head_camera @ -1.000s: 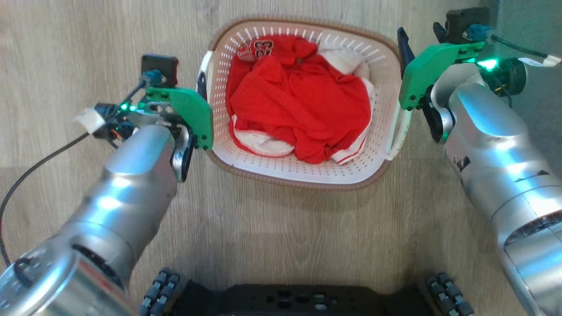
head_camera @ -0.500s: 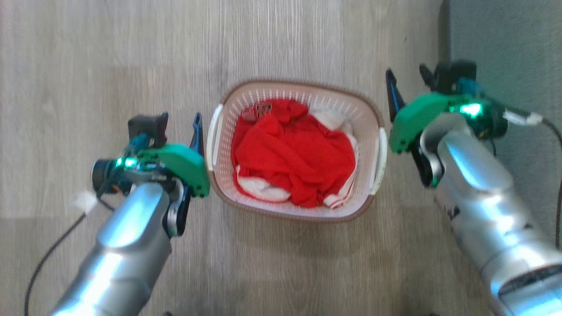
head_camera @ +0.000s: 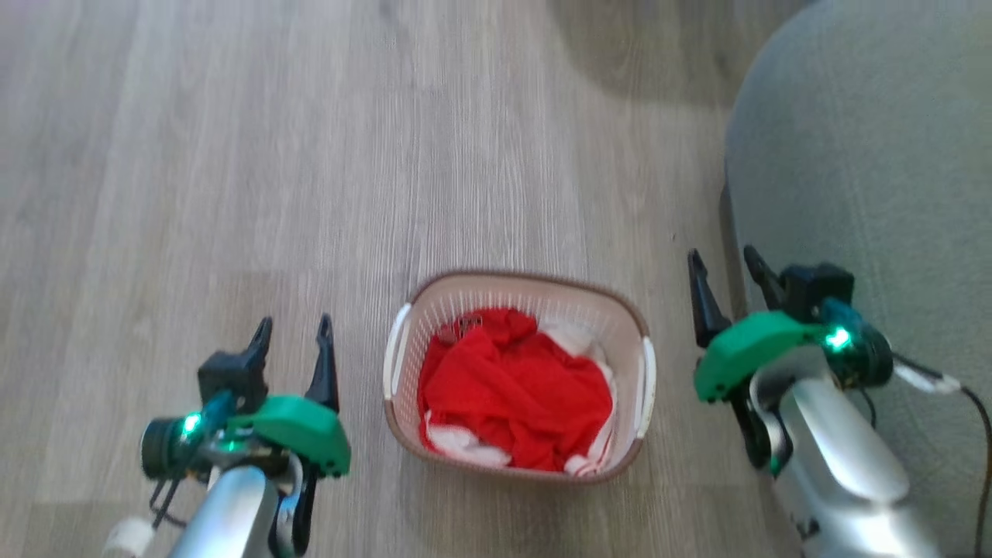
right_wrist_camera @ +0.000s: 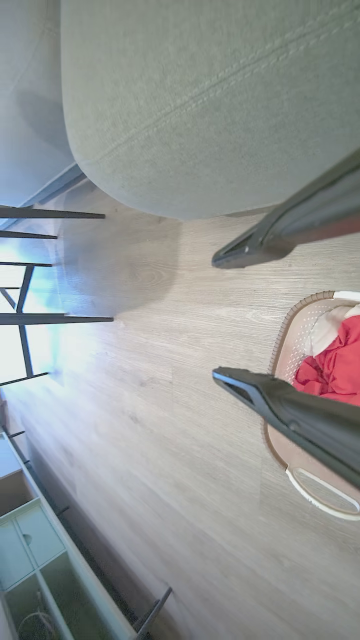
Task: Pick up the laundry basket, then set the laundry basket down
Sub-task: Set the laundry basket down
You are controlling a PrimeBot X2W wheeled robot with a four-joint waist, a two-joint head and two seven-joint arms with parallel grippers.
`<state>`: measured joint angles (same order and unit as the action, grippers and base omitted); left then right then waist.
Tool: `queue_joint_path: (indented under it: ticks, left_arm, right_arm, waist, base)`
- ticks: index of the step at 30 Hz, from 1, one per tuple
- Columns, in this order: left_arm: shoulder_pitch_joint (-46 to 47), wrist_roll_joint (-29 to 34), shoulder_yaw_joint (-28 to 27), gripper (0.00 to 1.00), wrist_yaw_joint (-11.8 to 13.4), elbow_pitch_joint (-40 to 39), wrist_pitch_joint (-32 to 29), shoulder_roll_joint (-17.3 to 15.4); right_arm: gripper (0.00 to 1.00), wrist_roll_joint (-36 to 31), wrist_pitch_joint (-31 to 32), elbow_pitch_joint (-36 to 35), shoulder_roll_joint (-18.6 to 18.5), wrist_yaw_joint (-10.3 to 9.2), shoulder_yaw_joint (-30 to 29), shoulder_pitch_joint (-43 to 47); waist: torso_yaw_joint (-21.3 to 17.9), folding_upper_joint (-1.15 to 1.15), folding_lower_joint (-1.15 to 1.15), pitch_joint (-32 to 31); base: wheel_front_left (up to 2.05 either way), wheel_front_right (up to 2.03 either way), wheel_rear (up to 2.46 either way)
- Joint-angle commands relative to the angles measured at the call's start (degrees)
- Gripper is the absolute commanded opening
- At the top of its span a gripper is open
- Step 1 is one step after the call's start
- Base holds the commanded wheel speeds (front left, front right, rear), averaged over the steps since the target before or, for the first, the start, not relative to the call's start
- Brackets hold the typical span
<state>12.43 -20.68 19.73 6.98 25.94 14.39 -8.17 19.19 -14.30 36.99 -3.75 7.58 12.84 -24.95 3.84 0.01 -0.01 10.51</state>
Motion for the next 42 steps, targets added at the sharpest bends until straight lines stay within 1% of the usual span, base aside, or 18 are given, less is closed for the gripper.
queue_joint_path:
  ticks: [1, 10, 11, 16, 21, 28, 42]
  left_arm:
    - [-0.5, 1.2, -3.3, 1.00, -0.4, -3.2, 0.6, -0.3]
    - [-9.9, 5.5, -9.2, 1.00, -1.2, -13.1, 0.6, 1.6]
    - [-9.9, 5.5, -9.2, 1.00, -1.2, -13.1, 0.6, 1.6]
    - [-13.7, 7.0, -10.9, 1.00, -2.0, -16.0, 0.6, 2.1]
    - [-16.5, 8.0, -12.5, 1.00, -2.0, -18.9, 0.6, 2.5]
    - [-19.7, 8.9, -13.7, 1.00, -2.2, -22.0, 0.6, 3.1]
    - [-21.2, 9.8, -15.1, 1.00, -3.1, -22.3, 0.6, 3.9]
  right_arm:
    - [1.00, -0.4, -0.7, -3.9, 0.9, -0.09, 0.4, 1.7]
    - [1.00, -1.0, -0.7, -16.6, 0.9, -0.09, -1.1, 13.5]
    - [1.00, -1.0, -0.7, -16.6, 0.9, -0.09, -1.1, 13.5]
    - [1.00, -2.7, -0.7, -22.2, 0.9, -0.09, -2.5, 18.2]
    - [1.00, -3.4, -0.7, -26.4, 0.9, -0.09, -3.5, 21.9]
    - [1.00, -3.9, -0.7, -29.3, 0.9, -0.09, -4.9, 25.3]
    - [1.00, -4.9, -0.7, -30.1, 0.9, -0.09, -6.2, 26.4]
  waist:
    - [-0.2, -0.01, 0.01, -4.3]
    - [-0.6, -0.01, 0.01, -8.6]
    - [-0.6, -0.01, 0.01, -8.6]
    - [-1.0, -0.01, 0.01, -10.1]
    - [-1.2, -0.01, 0.01, -11.2]
    - [-1.4, -0.01, 0.01, -12.2]
    - [-1.7, -0.01, 0.01, -13.0]
  base:
    - [0.00, 0.00, 0.00]
    - [0.00, 0.00, 0.00]
    - [0.00, 0.00, 0.00]
    - [0.00, 0.00, 0.00]
    - [0.00, 0.00, 0.00]
    - [0.00, 0.00, 0.00]
    - [0.00, 0.00, 0.00]
